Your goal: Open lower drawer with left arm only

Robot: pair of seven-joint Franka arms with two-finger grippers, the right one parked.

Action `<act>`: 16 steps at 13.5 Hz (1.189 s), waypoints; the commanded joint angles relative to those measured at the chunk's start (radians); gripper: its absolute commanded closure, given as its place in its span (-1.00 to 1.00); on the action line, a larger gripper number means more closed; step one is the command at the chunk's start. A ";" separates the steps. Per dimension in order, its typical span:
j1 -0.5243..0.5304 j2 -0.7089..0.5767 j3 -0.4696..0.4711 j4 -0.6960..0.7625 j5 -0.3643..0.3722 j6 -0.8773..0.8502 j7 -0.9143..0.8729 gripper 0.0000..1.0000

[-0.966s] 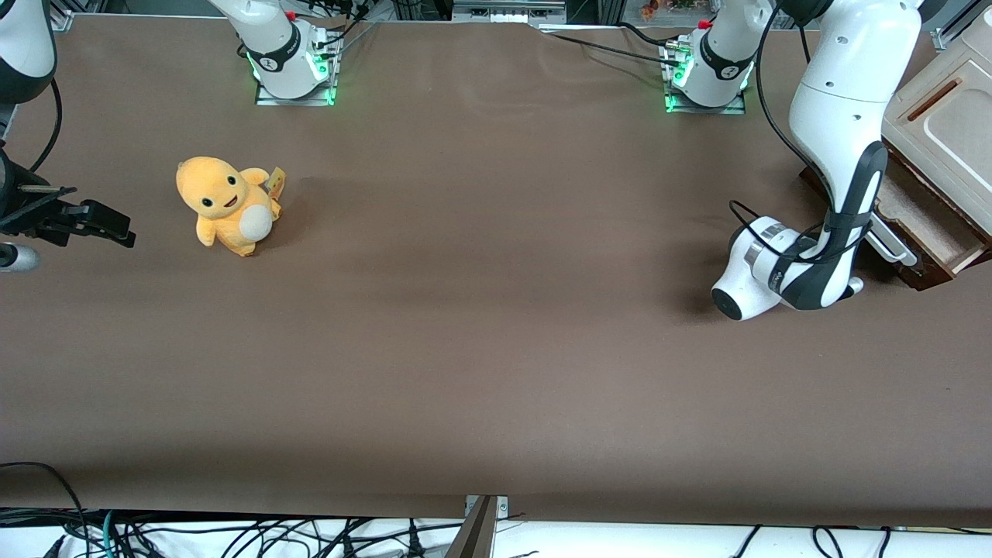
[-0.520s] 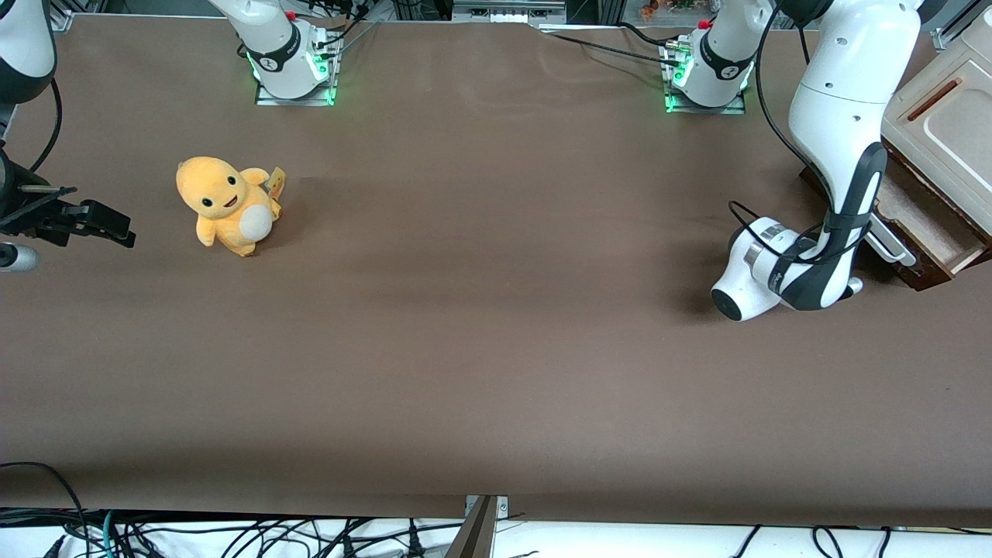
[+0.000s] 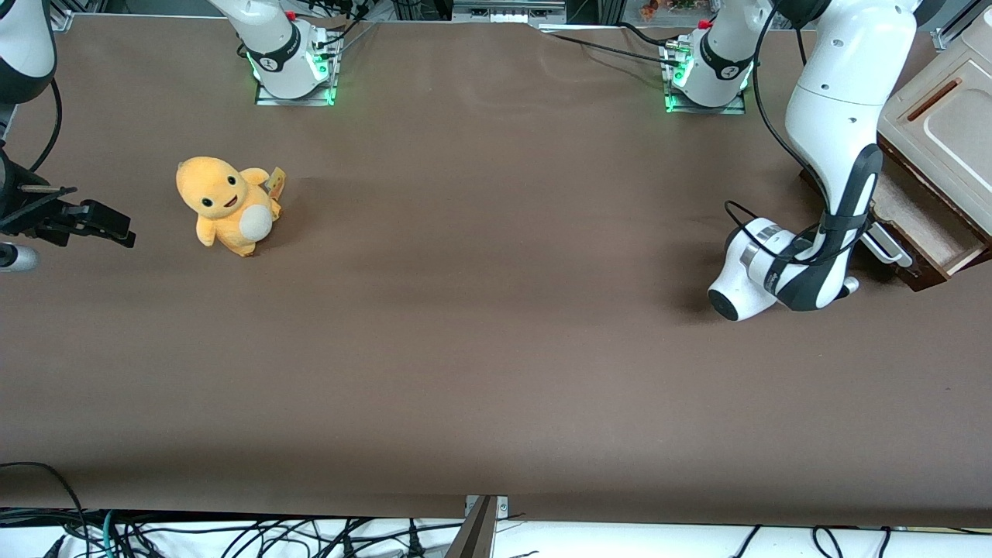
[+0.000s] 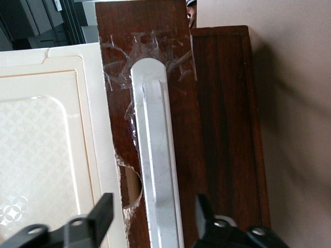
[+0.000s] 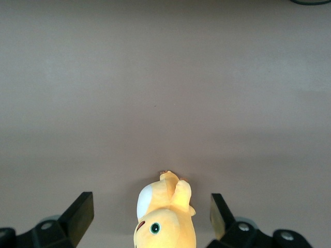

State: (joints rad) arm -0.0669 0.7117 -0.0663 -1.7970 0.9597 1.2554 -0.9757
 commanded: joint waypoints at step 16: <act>0.024 -0.288 -0.107 0.393 -0.692 -0.041 0.472 -1.00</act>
State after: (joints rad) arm -0.0626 0.4755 -0.1770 -1.4603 0.3472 1.2326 -0.6107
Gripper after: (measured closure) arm 0.000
